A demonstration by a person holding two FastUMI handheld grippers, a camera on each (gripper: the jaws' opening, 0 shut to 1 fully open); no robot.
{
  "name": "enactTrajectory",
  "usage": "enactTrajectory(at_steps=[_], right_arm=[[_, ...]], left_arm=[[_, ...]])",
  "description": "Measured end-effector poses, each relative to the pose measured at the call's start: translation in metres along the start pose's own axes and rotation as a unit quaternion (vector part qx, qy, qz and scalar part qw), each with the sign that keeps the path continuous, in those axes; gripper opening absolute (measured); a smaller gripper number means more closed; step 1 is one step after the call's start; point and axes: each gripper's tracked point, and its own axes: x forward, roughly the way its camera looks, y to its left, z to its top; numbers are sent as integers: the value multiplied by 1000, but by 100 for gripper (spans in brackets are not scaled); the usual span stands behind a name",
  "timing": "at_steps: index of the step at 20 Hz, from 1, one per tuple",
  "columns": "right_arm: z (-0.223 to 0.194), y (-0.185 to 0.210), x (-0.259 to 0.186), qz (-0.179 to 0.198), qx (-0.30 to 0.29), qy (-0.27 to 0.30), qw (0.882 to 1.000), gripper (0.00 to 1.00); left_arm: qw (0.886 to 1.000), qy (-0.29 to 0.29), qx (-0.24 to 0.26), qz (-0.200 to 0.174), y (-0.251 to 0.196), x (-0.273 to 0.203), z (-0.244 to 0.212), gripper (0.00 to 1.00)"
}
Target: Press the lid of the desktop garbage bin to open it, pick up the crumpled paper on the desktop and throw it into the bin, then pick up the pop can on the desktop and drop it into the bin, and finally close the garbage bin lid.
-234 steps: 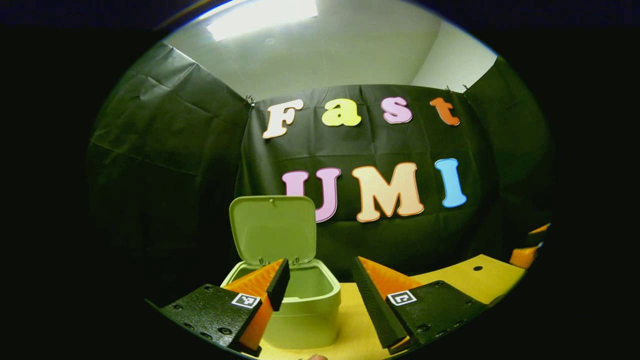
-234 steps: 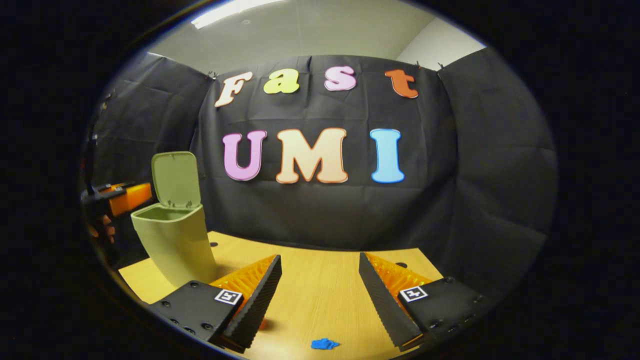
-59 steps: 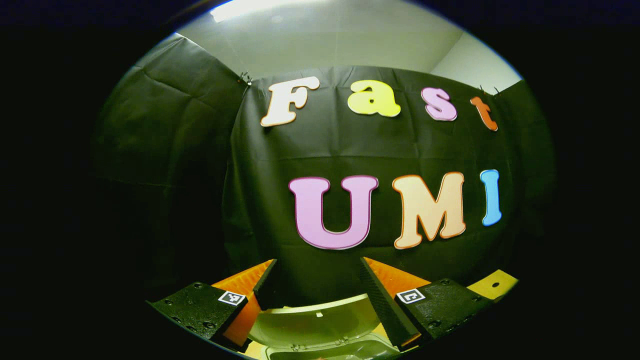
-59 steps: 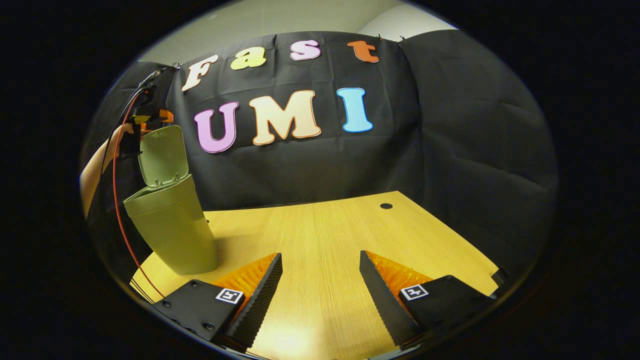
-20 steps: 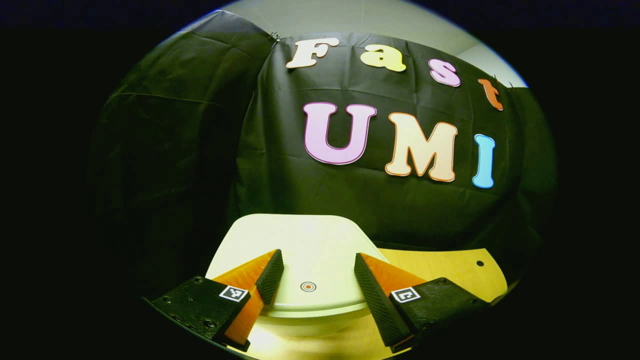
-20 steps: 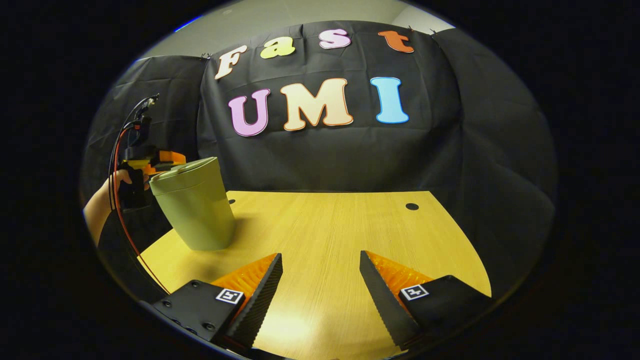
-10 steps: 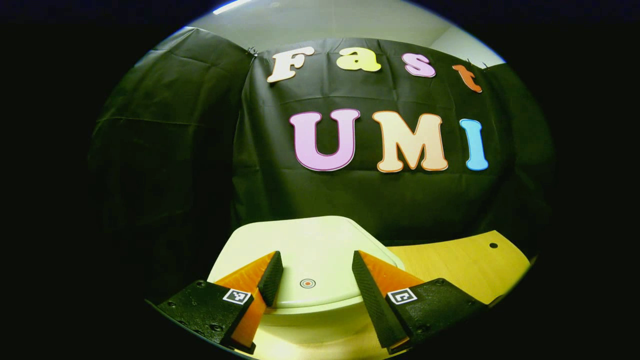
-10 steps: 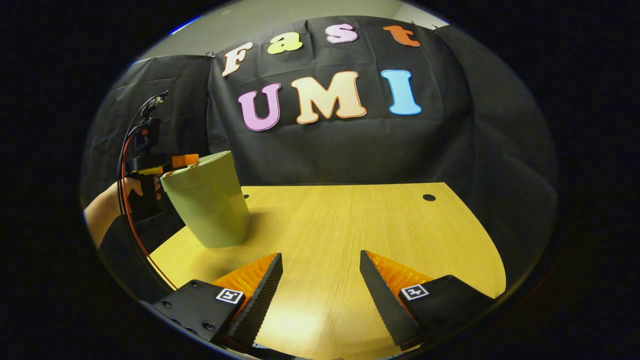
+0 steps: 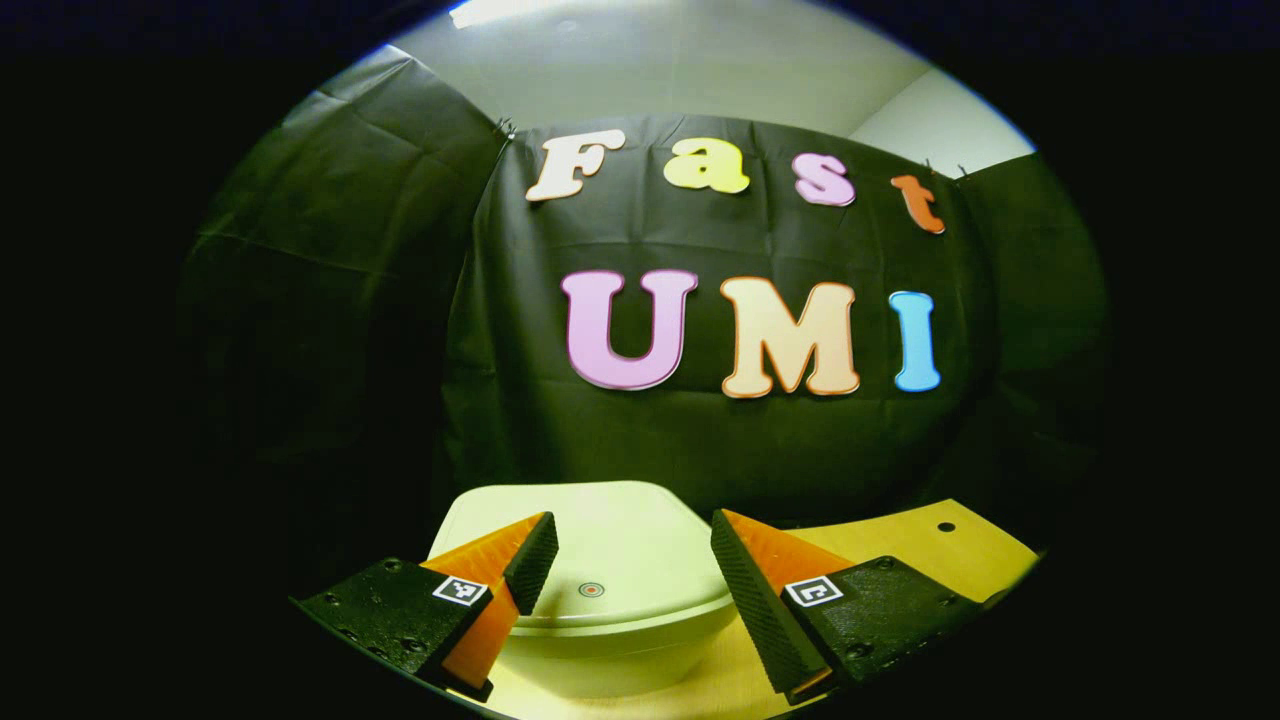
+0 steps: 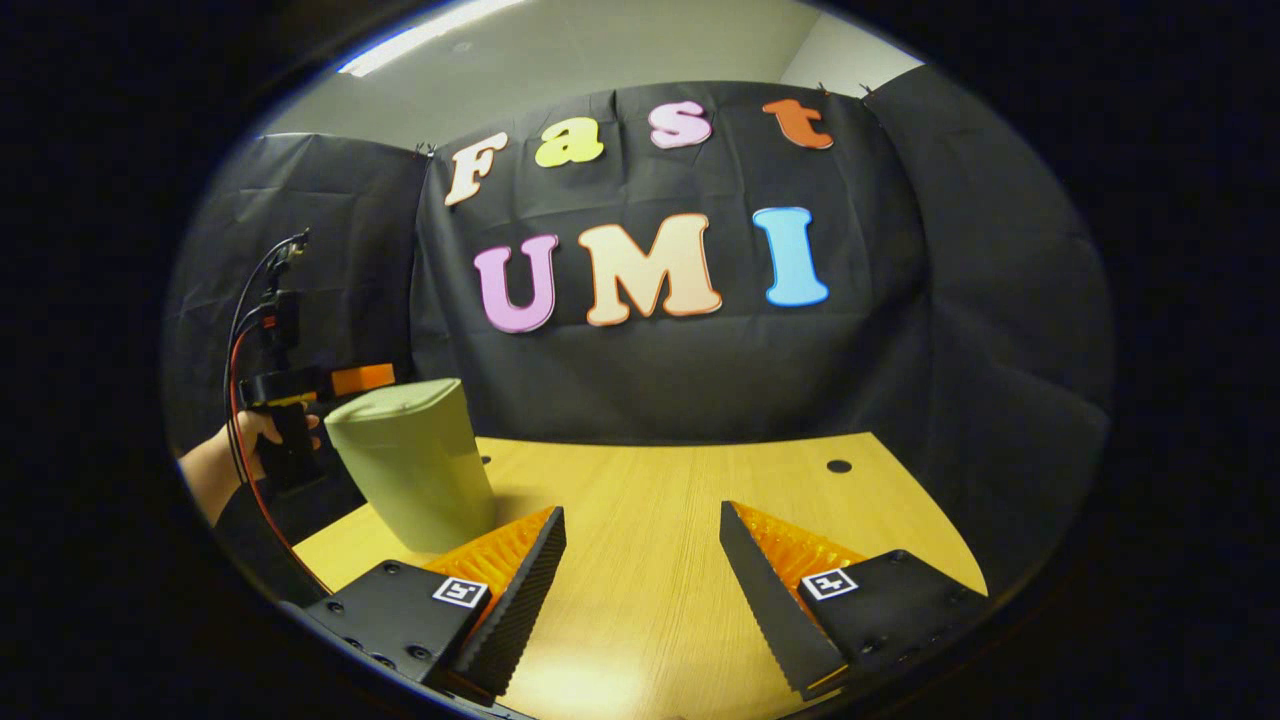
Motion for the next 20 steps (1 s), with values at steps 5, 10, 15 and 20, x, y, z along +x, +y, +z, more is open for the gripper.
enactTrajectory(at_steps=[5,10,15,20], right_arm=[[55,3,-21,-12,-19,-76,997,98],[89,11,-42,-13,-32,-129,991,98],[101,12,-53,-15,-24,-149,988,97],[110,20,-59,4,3,-170,985,97]], left_arm=[[997,-54,-15,-56,-77,-46,35,89],[990,-63,-36,-117,-140,-86,34,93],[984,-51,-52,-160,-174,-105,29,92],[984,-59,-41,-162,-173,-108,37,93]])
